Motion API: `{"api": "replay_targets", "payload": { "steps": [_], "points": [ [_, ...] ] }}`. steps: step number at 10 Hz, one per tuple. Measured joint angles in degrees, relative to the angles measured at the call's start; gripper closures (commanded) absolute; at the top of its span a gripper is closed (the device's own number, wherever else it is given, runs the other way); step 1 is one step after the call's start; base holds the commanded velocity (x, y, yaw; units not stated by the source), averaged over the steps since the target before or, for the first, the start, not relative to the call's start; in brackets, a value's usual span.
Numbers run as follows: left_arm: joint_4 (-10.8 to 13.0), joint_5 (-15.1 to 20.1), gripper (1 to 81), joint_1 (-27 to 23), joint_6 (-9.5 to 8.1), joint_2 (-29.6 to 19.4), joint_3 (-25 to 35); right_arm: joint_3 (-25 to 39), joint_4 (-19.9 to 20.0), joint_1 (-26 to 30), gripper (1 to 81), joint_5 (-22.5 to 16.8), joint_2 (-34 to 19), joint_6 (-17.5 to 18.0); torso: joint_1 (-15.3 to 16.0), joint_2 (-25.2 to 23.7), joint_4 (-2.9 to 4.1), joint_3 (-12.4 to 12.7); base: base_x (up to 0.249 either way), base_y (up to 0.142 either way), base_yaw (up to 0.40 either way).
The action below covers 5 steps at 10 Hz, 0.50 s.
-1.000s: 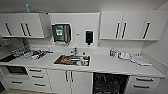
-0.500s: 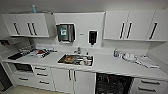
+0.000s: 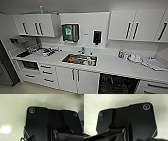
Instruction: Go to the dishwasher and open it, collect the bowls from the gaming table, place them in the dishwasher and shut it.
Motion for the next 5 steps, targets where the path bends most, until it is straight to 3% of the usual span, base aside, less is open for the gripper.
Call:
{"api": "replay_targets", "payload": {
  "steps": [5],
  "points": [
    [0.0, 0.0, 1.0, 0.0, 0.0, 0.0, -0.1, -0.8, 0.0, 0.2, 1.0, -0.4, 0.5, 0.0, 0.0, 0.0, 0.0, 0.0, 0.0, 0.0, 0.124]
  ]
}}
